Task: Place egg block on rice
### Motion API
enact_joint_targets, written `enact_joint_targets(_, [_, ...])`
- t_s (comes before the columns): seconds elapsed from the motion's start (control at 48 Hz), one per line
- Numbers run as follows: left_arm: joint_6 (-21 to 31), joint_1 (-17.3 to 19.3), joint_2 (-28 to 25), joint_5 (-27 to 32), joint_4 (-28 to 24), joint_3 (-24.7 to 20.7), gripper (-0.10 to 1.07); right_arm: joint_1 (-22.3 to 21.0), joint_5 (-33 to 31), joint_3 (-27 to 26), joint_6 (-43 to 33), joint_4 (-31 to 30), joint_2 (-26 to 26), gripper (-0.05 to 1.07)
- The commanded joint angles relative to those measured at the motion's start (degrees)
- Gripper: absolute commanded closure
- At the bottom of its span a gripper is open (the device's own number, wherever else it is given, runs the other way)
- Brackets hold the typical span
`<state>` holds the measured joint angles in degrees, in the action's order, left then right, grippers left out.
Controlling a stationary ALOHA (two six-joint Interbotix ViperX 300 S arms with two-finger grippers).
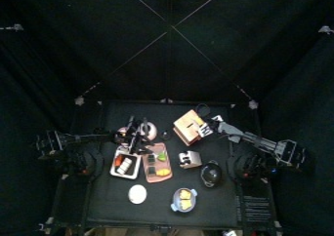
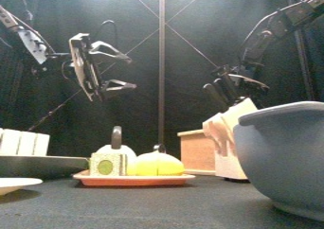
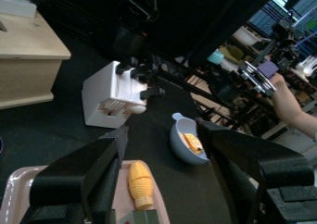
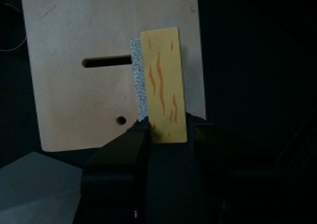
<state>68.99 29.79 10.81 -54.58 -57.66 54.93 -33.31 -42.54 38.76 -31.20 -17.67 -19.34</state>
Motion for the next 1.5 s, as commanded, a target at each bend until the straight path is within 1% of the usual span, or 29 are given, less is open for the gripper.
enact_joint_targets(0.0, [-0.1,0.1,0.4,-0.2,0.2,-0.6,0.04,0.1,0.3,-1.6,0.1,0.2,-0.4,0.46])
enact_joint_targets(0.729, [-0.1,0.1,0.4,-0.2,0.0,-0.5,0.04,0.3,0.9,-1.8,0.1,-0.2,-0.1,0.46])
enact_joint_targets(0.896, [-0.1,0.1,0.4,-0.2,0.0,-0.5,0.04,0.4,1.7,-1.8,0.1,-0.3,-0.1,0.42])
enact_joint_targets(1.104, [-0.1,0.1,0.3,-0.1,0.0,-0.5,0.04,0.4,1.6,-1.7,0.0,-0.3,-0.1,0.32])
enact_joint_targets(1.479, [-0.1,0.1,0.4,-0.2,0.0,-0.5,0.04,0.0,1.4,-1.8,-0.1,0.0,0.0,0.31])
